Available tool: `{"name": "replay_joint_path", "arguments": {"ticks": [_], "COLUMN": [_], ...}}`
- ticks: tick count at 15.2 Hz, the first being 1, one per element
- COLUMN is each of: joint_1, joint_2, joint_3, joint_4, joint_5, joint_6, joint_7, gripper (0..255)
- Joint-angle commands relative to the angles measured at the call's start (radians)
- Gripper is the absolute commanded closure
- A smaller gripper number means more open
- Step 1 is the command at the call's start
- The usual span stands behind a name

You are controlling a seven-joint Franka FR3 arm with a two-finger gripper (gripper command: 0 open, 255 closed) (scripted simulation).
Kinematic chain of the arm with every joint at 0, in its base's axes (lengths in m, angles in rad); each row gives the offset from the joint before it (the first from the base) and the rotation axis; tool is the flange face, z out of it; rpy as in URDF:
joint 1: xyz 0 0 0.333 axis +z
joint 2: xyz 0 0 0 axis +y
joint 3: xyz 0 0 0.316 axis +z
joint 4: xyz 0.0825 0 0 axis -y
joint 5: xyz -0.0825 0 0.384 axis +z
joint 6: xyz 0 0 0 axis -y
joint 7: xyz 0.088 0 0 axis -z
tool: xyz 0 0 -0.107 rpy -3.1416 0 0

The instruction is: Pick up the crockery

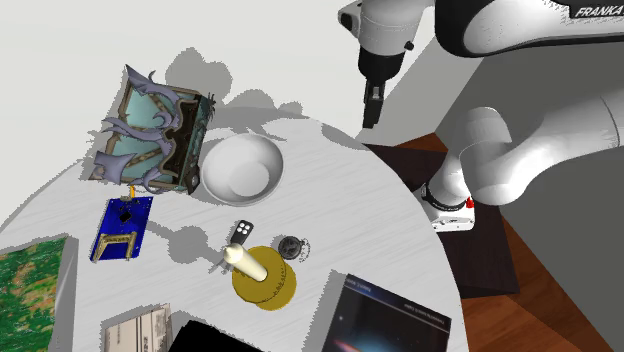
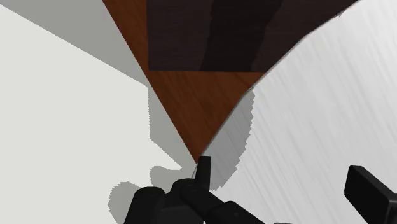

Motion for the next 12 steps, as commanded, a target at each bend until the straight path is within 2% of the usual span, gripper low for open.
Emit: {"name": "replay_joint_path", "arguments": {"ticks": [1,7,12], "joint_1": [0.000,0.012,0.023], "joint_2": [0.000,0.237,0.434], "joint_3": [0.000,-0.012,-0.024], "joint_4": [0.000,0.122,0.258], "joint_5": [0.000,0.046,0.088], "joint_6": [0.000,0.117,0.179], "joint_7": [0.000,0.011,0.010], "gripper": [0,0,0]}}
